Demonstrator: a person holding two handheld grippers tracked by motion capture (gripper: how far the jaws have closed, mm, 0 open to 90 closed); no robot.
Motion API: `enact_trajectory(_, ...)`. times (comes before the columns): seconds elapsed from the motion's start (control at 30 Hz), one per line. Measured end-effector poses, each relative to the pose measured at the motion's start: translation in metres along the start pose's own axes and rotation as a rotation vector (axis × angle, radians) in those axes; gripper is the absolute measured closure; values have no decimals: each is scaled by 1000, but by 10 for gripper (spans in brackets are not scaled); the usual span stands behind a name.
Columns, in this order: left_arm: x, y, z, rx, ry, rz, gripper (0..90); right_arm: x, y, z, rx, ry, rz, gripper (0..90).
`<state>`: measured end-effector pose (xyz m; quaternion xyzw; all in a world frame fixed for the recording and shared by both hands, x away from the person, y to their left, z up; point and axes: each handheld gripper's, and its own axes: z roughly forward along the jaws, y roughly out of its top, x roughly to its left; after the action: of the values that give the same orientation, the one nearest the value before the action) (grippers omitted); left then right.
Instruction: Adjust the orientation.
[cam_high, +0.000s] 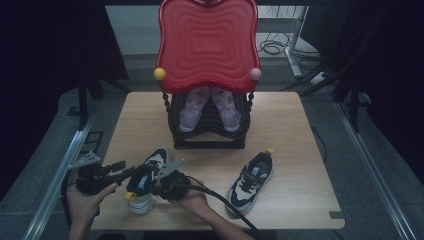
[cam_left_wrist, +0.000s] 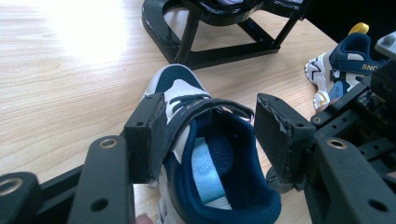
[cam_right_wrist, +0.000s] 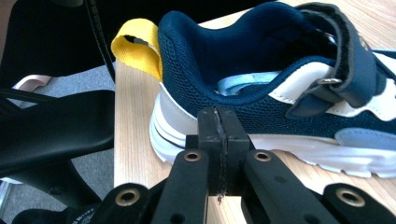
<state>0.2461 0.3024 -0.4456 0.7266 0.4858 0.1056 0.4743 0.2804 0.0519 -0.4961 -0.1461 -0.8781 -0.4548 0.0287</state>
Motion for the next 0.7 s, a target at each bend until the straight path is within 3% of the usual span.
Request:
enact_trajectory(0.47, 2, -1, -2, -2, 4, -1, 447, 9, 7, 17, -20, -3, -10, 900)
enact_trajectory(0.7, 5, -1, -1, 4, 6, -5, 448, 10, 6, 6, -38, -4, -9, 900)
